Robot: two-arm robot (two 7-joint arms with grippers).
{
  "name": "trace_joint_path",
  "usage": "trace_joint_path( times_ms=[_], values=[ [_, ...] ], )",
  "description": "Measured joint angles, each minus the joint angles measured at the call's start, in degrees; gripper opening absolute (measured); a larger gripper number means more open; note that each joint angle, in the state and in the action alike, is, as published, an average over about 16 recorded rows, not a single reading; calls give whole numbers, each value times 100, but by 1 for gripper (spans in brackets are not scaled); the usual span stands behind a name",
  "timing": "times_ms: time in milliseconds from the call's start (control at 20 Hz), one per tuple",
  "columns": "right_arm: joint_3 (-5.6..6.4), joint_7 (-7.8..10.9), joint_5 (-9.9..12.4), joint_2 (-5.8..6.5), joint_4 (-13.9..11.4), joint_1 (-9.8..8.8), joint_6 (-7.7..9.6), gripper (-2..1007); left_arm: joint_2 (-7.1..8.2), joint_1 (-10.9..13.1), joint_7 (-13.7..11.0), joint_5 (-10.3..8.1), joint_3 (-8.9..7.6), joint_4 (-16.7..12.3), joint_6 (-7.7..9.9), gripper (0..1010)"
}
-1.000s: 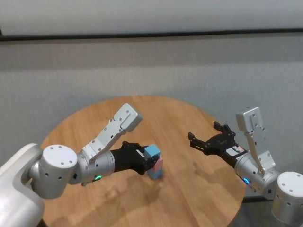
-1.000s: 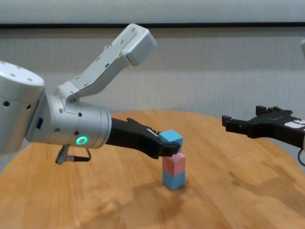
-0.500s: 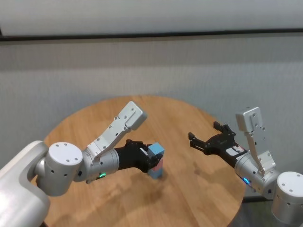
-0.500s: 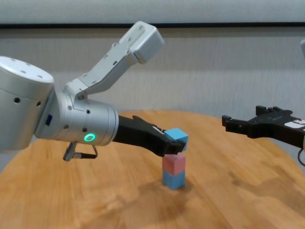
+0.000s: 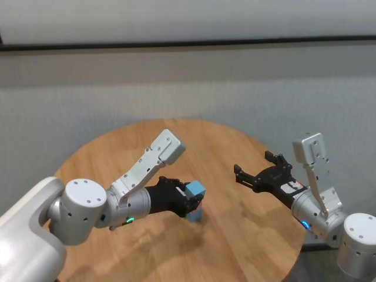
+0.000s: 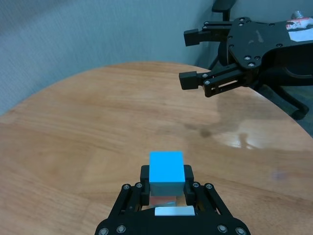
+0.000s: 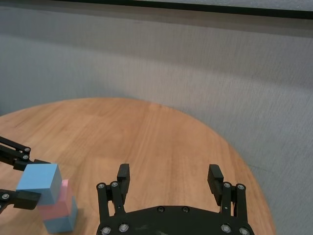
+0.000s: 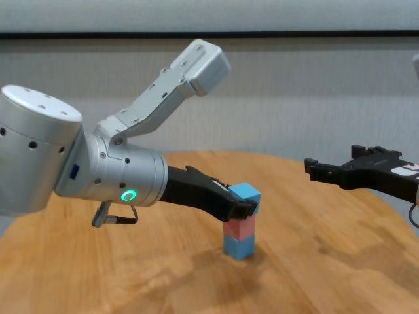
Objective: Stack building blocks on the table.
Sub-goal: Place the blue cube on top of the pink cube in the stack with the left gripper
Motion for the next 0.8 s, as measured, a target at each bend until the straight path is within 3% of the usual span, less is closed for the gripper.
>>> trace_joint_path(
  times_ms=[800],
  values=[
    [0, 0, 0, 0, 0, 0, 0, 1005, -86, -61, -19, 35, -21, 230, -66, 395]
  ],
)
